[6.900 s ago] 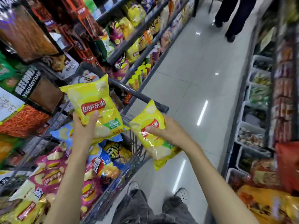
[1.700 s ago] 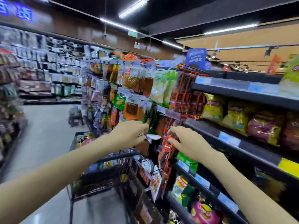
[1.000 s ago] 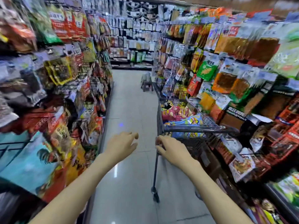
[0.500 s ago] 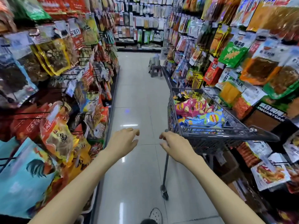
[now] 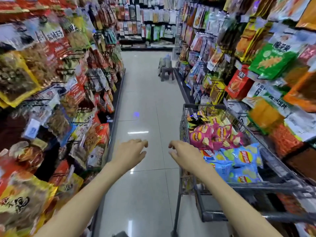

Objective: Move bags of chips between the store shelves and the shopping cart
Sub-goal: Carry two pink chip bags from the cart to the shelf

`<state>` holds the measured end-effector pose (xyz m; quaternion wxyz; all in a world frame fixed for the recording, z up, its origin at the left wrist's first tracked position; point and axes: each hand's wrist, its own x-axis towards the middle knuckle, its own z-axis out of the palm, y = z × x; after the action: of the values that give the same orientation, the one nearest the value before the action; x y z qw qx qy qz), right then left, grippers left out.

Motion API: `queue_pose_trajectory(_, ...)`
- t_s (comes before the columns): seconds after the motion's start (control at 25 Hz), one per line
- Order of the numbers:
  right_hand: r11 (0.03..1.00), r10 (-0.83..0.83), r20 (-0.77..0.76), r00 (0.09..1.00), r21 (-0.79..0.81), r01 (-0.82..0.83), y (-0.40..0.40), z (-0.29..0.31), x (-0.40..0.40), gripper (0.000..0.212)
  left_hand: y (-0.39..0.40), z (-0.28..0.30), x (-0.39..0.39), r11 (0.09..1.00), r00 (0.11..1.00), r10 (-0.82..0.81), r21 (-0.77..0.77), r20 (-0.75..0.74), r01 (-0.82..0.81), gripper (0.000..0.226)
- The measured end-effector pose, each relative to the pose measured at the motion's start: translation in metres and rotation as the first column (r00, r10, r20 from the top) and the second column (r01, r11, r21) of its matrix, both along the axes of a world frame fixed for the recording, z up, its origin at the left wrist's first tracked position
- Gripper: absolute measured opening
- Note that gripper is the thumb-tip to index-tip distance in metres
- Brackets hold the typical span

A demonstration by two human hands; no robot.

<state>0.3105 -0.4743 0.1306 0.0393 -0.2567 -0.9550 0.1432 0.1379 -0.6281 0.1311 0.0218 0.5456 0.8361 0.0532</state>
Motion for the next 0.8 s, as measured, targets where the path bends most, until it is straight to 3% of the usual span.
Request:
queue_pose_trajectory(0.2, 0.997, -0.057, 0.052, 0.997, -0.048, 0.06, 0.061, -0.021, -0.058, 0.028, 0.094, -0.017, -0.076, 0.997, 0.995, -0.077, 0.004, 0.068, 0.076, 0.026)
queue_pose_trajectory(0.4, 0.946, -0.306, 0.075, 0.949, -0.091, 0.312, 0.147, -0.031, -0.11, 0.025, 0.216, -0.015, -0.147, 0.962, 0.959, -0.27, -0.011, 0.083, 0.272, 0.028)
queue_pose_trajectory(0.6, 0.836, -0.528, 0.068, 0.847, -0.135, 0.532, 0.197, -0.049, -0.113, 0.021, 0.322, -0.022, -0.184, 0.889, 0.89, -0.45, -0.059, 0.075, 0.455, 0.026)
queue_pose_trajectory(0.8, 0.647, -0.722, 0.152, 0.675, -0.198, 0.736, 0.238, -0.078, -0.064, 0.029, 0.427, -0.053, -0.129, 0.712, 0.724, -0.684, -0.135, 0.085, 0.689, 0.022)
